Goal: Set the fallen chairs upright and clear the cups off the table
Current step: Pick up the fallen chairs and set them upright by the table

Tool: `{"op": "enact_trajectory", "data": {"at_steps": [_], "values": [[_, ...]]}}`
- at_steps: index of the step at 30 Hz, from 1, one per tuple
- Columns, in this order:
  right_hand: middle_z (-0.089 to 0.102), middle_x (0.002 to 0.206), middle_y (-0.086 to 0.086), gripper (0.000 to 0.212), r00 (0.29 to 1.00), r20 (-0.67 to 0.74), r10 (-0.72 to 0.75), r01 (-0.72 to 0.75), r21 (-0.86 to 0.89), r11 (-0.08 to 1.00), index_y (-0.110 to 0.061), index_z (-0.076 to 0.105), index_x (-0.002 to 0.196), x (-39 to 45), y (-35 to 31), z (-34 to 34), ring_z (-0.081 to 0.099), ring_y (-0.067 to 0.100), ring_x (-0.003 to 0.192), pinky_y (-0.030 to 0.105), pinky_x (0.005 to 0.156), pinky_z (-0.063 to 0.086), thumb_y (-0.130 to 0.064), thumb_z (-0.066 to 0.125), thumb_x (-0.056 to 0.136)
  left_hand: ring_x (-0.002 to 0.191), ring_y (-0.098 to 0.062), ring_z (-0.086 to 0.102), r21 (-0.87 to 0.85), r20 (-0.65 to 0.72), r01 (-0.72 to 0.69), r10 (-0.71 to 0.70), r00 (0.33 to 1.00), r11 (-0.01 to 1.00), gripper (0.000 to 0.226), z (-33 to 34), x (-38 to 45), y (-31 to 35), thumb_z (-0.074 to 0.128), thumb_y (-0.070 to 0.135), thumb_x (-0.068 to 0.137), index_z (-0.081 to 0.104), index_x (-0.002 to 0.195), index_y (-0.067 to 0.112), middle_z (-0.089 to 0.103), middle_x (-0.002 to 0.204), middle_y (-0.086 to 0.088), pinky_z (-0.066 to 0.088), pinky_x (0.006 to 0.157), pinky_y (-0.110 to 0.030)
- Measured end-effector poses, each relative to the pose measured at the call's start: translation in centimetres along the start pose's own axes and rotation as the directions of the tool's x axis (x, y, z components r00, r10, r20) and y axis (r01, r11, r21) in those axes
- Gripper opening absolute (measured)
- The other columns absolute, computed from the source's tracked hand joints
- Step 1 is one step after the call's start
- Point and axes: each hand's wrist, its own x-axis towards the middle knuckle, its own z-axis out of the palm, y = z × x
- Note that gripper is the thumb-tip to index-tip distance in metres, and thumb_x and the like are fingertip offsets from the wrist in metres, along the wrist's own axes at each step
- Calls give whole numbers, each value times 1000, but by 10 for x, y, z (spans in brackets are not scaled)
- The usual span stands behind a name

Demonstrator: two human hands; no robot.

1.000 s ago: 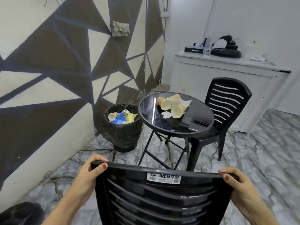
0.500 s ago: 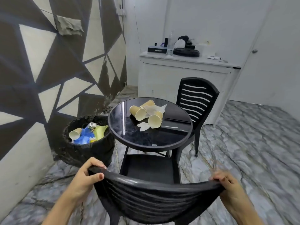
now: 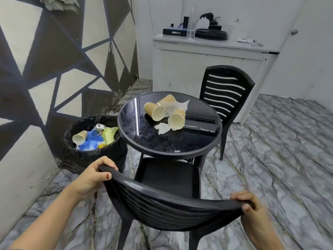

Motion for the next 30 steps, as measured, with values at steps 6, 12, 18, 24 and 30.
{"op": "enact_trajectory", "data": {"at_steps": [6,12,18,24,30], "values": [[64,64,-1,43,992,101,75,-67,-77,995,-13,68,56,-14,7,2,61,12,62,18,55,49,24,50,67,69,-14,65,-8,-80,-47,46,996,999,54,-21,-29,-13,94,27,23,65,67,16,67,72,-5,51,60,-16],[65,58,-3,46,968,211,138,-113,-124,986,-10,69,52,12,-12,14,62,9,56,16,55,51,28,48,68,76,-11,68,11,-198,-92,93,976,996,31,-24,-47,-29,88,23,53,65,73,18,71,78,0,53,65,-14],[67,59,-1,40,968,200,151,-125,-133,983,-15,70,55,17,-16,-4,63,10,57,17,57,53,20,54,66,81,-9,68,36,-131,-21,26,991,999,46,-7,-44,-29,39,-13,83,68,72,20,73,85,-2,55,70,-15],[70,65,-1,37,957,228,182,-138,-196,971,-17,71,59,13,-17,-10,65,8,63,16,61,53,15,56,70,88,-17,62,129,-95,55,-43,995,990,23,-2,-50,-14,77,25,62,67,82,22,62,108,-10,54,74,-22],[73,66,2,49,948,233,217,-179,-177,968,-17,70,57,10,-18,-12,68,10,63,16,59,54,21,48,78,89,-21,56,112,-142,81,-65,988,990,58,4,-51,-17,92,47,30,69,79,26,61,103,-7,45,80,-36]]}}
